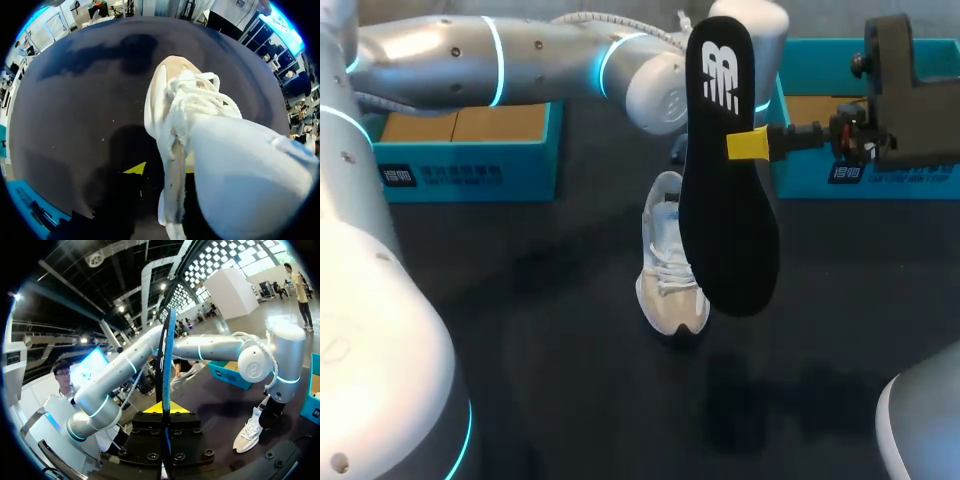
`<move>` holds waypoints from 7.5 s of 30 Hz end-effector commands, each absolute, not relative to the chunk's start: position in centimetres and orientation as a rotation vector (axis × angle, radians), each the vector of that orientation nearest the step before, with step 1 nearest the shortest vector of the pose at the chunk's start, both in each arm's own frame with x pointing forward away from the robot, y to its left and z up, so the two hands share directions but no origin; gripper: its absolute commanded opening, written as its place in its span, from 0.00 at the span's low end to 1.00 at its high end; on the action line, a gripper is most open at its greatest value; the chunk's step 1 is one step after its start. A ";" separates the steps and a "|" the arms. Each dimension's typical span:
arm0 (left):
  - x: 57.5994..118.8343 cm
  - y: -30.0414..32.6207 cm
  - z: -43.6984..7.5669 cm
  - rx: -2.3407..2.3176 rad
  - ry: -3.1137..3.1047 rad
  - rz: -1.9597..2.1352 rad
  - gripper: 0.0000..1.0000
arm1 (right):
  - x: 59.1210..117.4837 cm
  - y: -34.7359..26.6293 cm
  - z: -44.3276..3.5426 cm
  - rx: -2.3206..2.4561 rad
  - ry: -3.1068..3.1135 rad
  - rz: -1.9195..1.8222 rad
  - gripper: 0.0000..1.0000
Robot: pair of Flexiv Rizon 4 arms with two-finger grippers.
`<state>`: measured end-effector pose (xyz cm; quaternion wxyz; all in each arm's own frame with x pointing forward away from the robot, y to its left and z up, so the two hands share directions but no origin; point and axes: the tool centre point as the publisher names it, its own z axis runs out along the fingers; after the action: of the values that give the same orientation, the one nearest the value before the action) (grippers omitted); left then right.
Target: Take the shoe out of the shoebox, open the shoe tongue, remove and reinsert the insole, then place the shoe into the shoebox
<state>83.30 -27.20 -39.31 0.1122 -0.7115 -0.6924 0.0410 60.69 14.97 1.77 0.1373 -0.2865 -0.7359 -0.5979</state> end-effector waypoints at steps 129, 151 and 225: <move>77.2 -13.4 -9.5 -2.753 -2.054 2.467 1.00 | 79.5 21.0 -8.0 -1.525 -1.344 -1.186 0.00; 76.6 -14.8 -9.8 -2.736 -1.966 2.594 0.26 | 80.5 24.0 -8.8 -1.544 -1.295 -1.208 0.00; 77.6 -13.8 -8.9 -2.305 -2.353 2.523 0.00 | 73.0 13.7 -9.5 -1.390 -1.412 -1.366 1.00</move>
<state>78.33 -14.02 -9.52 -0.5172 -0.5231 -0.4379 0.5168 73.04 13.53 -9.55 0.3601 -0.5376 -0.5476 -0.5305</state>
